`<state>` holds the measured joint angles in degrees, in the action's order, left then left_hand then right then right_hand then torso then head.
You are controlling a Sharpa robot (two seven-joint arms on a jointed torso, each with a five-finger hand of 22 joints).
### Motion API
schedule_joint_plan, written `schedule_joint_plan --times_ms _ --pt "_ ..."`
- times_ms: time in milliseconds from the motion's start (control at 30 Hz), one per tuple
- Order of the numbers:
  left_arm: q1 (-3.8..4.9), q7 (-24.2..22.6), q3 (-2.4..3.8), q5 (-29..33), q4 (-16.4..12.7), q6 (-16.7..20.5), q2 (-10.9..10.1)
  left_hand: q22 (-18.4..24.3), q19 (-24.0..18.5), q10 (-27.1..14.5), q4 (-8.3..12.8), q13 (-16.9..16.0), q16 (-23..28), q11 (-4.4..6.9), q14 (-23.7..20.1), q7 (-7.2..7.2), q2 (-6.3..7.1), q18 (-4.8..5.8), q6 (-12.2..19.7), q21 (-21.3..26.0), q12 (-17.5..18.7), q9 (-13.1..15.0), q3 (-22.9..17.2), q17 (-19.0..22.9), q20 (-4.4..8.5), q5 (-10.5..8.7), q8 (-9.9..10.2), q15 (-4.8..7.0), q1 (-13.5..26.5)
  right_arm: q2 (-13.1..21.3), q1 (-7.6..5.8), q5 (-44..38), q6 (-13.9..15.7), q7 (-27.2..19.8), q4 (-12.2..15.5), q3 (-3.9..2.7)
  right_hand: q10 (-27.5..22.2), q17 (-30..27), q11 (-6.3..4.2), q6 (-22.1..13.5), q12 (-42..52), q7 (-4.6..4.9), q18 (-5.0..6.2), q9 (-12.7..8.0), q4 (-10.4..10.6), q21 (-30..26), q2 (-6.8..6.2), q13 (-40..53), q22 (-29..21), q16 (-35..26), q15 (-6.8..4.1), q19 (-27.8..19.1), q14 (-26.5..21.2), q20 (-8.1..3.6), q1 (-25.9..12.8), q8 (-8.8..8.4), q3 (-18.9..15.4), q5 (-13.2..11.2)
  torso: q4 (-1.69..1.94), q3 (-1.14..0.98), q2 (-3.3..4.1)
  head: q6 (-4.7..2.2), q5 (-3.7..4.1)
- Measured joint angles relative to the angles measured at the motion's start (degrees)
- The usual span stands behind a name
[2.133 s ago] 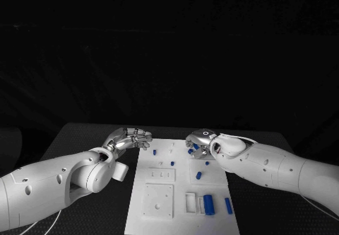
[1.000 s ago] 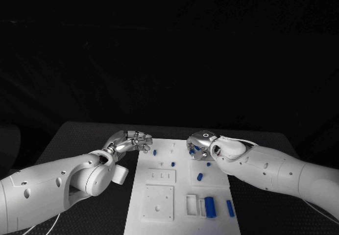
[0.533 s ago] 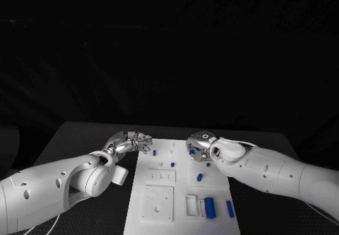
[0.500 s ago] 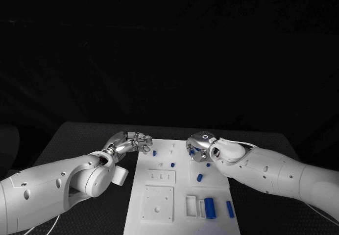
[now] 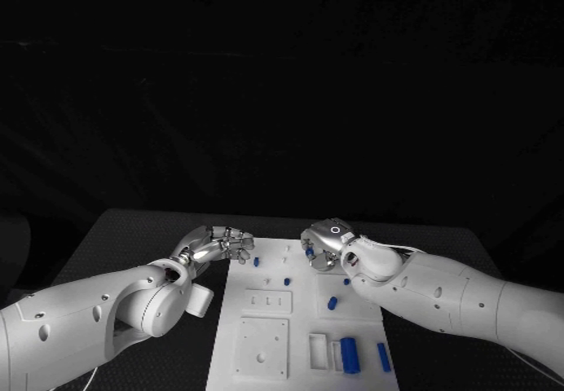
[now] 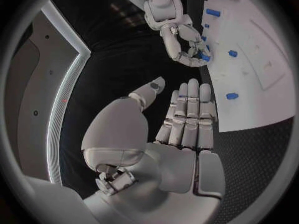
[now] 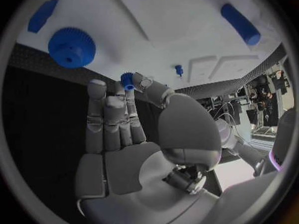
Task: Assemble the parts on the task board
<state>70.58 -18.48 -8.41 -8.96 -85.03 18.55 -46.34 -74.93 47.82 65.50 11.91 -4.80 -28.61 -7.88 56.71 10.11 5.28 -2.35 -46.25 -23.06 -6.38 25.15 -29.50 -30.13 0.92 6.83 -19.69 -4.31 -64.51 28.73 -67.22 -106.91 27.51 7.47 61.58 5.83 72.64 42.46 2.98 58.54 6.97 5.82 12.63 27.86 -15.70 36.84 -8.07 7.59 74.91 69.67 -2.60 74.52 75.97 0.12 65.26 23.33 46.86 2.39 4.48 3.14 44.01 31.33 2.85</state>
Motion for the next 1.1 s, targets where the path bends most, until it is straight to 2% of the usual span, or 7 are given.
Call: schedule_joint_plan --times_ms 133,233,333,633,1100 --pt "0.02 0.0 0.01 0.0 0.0 0.0 0.1 0.0 0.0 0.0 0.0 0.0 0.0 0.0 0.0 0.0 0.0 -0.36 0.0 0.0 0.0 0.0 0.0 -0.1 0.0 0.0 0.0 0.0 0.0 -0.9 -0.01 -1.3 1.0 1.3 -0.6 0.0 0.0 0.0 0.0 0.3 -0.1 0.11 0.0 0.1 0.1 0.2 -0.25 0.0 0.0 0.0 -0.08 0.0 0.1 0.0 0.2 -0.02 0.1 0.3 0.14 0.01 0.07 -0.4 0.09" --pt "0.03 0.0 0.03 0.0 0.0 0.0 0.2 0.0 0.0 0.0 0.0 0.0 0.0 0.0 0.0 0.0 0.0 -0.66 0.0 0.0 0.2 0.0 0.0 -0.1 -0.01 0.0 0.0 -0.01 0.0 -1.6 0.02 -2.2 1.6 2.2 -1.1 0.02 0.0 0.0 0.0 0.3 -0.1 0.09 0.0 0.3 0.1 0.2 -0.32 0.0 0.0 0.0 -0.09 0.0 0.1 0.0 0.3 -0.02 0.1 0.3 0.54 0.14 0.15 -0.64 0.55" --pt "0.0 0.0 0.02 0.0 0.1 0.0 0.3 0.0 0.0 0.0 0.0 0.0 0.0 0.0 0.2 0.0 0.0 -0.67 0.0 0.0 0.2 0.0 0.0 -0.1 -0.01 0.0 0.0 -0.2 0.0 -2.9 0.03 -3.0 2.1 2.7 -1.7 0.02 0.0 0.0 0.0 0.3 -0.2 0.09 0.0 0.3 0.3 0.4 -0.32 0.0 0.0 0.2 -0.09 0.0 0.1 0.0 0.3 -0.05 0.3 0.3 0.79 0.21 0.2 -0.81 0.71" --pt "0.04 0.0 0.1 0.0 0.2 0.0 1.0 0.0 0.0 0.0 0.0 0.0 0.0 0.0 0.2 0.0 0.0 -0.66 0.0 0.0 0.2 0.0 0.0 -0.1 -0.01 0.0 0.0 -0.2 0.0 -5.3 0.07 -4.3 2.7 3.5 -3.9 0.02 0.0 -0.1 0.0 0.3 -0.4 0.1 0.0 0.3 0.4 0.4 -0.32 0.0 0.0 0.2 -0.11 0.0 0.1 0.01 0.3 -0.06 0.4 0.3 1.15 0.32 0.34 -0.96 0.83" --pt "0.33 0.0 0.15 0.0 0.2 0.0 1.1 0.0 0.0 0.0 0.1 0.0 0.2 0.0 0.2 0.0 0.0 -0.58 0.0 -0.2 0.2 0.0 -0.1 -0.2 -0.01 0.0 0.0 -0.2 0.0 -6.5 0.08 -5.1 2.8 3.8 -4.9 0.02 0.0 -0.1 0.0 0.3 -0.7 0.12 0.0 0.3 0.4 0.4 -0.56 0.0 0.0 0.2 -0.17 0.0 0.0 -0.02 0.5 -0.1 0.7 0.3 1.87 0.89 0.62 -1.13 1.01"
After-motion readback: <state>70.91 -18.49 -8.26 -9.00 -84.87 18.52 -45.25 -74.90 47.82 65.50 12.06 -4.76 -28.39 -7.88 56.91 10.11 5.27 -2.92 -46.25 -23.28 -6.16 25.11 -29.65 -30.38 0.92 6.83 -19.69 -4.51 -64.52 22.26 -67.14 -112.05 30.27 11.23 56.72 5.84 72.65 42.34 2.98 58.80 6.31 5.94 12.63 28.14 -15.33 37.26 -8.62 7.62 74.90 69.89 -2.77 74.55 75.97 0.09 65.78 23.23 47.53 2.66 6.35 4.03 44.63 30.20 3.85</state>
